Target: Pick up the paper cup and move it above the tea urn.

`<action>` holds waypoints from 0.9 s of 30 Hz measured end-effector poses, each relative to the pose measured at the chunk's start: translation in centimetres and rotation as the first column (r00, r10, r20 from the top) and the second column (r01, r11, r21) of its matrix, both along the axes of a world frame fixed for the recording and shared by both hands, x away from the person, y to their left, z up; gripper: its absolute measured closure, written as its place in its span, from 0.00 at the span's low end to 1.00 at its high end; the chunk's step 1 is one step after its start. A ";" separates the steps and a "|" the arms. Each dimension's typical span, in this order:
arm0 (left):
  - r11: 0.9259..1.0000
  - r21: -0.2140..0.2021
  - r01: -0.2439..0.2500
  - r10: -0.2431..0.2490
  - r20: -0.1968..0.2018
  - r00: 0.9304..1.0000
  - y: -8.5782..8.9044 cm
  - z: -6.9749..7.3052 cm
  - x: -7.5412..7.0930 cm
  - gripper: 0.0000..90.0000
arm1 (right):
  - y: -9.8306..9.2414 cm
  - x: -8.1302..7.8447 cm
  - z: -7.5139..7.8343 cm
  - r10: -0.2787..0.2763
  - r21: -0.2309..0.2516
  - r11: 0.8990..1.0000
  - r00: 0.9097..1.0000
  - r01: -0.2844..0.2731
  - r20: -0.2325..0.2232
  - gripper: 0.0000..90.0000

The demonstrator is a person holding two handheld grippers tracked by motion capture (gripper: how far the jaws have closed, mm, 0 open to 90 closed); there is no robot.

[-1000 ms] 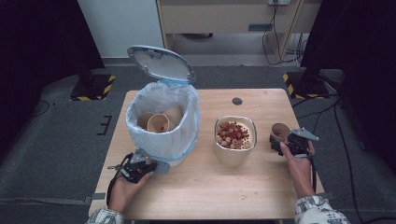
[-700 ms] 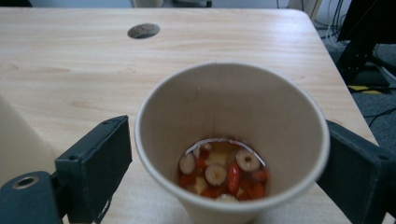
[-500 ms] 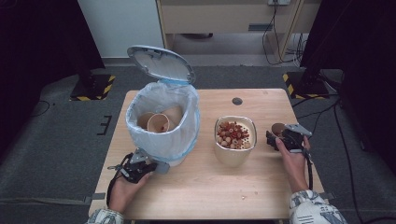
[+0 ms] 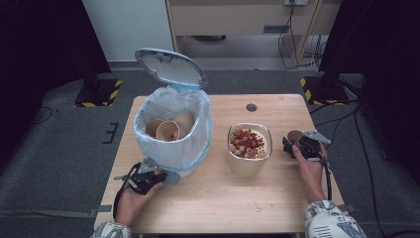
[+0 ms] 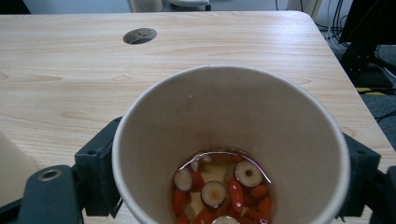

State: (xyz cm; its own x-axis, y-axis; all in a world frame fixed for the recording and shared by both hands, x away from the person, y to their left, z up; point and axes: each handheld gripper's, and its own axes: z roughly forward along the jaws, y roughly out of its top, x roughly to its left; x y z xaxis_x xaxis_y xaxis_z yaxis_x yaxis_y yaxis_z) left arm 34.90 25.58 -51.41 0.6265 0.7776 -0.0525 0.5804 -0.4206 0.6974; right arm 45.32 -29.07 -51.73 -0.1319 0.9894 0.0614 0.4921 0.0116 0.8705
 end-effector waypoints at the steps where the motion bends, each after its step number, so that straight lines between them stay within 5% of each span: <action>1: 1.000 0.000 0.000 0.000 0.000 1.000 0.0 0.0 0.0 1.00 | 0.0 0.0 0.0 0.003 0.003 1.000 1.000 -0.003 0.002 0.22; 27: 1.000 -0.007 -0.001 0.001 -0.004 1.000 0.1 0.0 0.0 1.00 | 0.5 -0.7 0.9 0.105 -0.045 0.994 0.991 -0.102 0.083 0.31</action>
